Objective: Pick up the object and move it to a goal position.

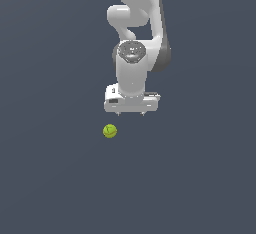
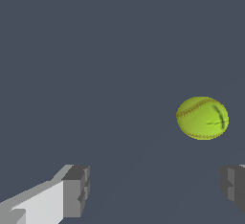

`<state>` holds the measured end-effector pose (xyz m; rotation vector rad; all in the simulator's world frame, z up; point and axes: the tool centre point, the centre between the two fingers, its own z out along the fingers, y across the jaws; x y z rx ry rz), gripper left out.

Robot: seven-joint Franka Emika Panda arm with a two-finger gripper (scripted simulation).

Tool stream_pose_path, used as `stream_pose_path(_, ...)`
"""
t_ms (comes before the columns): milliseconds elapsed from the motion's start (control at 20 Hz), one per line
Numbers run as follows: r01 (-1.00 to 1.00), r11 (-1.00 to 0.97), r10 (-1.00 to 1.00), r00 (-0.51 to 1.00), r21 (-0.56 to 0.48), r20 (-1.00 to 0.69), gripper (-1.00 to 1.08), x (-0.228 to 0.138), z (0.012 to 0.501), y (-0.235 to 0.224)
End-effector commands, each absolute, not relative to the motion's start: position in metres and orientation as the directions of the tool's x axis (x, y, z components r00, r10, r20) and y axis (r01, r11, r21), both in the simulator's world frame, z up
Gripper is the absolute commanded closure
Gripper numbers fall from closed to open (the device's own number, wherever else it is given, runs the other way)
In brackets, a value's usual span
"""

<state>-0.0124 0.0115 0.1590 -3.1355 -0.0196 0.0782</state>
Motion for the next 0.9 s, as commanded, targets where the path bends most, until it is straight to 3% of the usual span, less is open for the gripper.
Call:
stream_pose_path(0, 0.012, -1.000, 0.013, 0.999, -0.005, -0.050, -0.92, -0.012, 0.159, 0.011)
stream_pose_path(850, 0.007, -1.000, 0.007, 1.000, -0.015, -0.021, -0.92, -0.008, 0.166, -0.005)
